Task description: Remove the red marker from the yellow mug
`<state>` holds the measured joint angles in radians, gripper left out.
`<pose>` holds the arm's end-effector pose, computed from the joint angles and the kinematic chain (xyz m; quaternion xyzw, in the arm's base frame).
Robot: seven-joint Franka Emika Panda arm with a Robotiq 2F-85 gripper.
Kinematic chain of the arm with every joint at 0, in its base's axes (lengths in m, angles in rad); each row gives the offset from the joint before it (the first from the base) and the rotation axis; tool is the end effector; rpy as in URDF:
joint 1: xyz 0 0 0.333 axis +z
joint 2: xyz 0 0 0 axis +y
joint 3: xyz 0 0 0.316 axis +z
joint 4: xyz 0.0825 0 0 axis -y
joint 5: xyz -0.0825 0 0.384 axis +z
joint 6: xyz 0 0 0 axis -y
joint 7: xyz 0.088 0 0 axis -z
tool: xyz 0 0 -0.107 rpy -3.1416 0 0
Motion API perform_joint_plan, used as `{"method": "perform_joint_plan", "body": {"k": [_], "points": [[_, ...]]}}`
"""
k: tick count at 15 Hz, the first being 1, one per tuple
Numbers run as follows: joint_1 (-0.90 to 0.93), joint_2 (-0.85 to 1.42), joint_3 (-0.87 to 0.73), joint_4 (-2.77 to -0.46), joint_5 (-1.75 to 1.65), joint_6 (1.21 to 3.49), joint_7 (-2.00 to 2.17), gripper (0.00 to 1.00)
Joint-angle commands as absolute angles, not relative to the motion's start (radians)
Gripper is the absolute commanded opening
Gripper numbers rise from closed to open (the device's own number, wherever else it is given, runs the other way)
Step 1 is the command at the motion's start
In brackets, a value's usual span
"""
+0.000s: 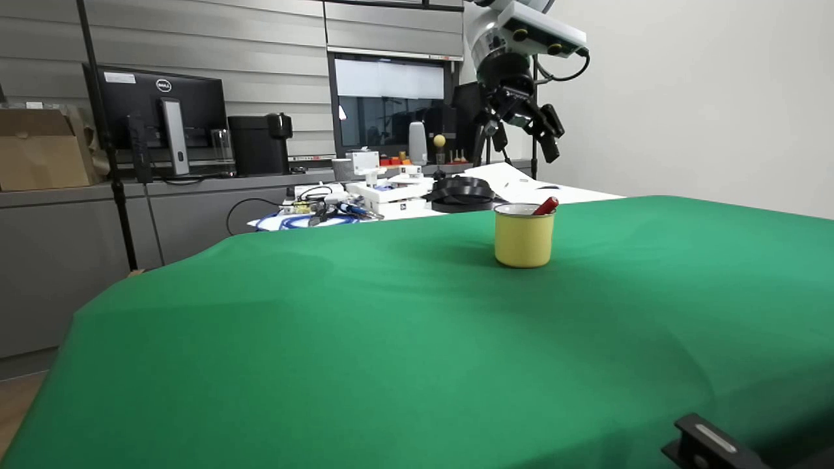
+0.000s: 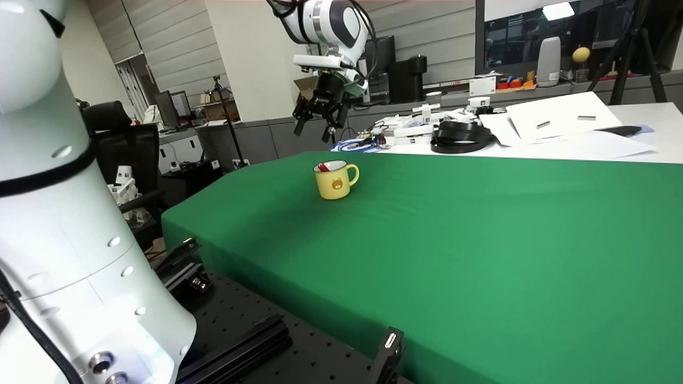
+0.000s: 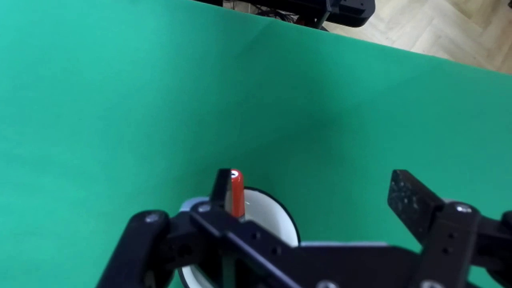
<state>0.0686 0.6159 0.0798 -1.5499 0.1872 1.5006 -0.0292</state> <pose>0.6098 0.1066 0.2615 -0.9372 -0.0598 0.3302 0.0948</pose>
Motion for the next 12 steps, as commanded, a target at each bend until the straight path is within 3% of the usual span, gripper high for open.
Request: {"method": "perform_joint_plan", "body": {"k": [1, 12], "points": [[0.059, 0.658, 0.073, -1.522, 0.23, 1.506, 0.019, 1.0], [0.052, 0.72, 0.055, -1.536, 0.256, 1.522, 0.059, 1.0]]}}
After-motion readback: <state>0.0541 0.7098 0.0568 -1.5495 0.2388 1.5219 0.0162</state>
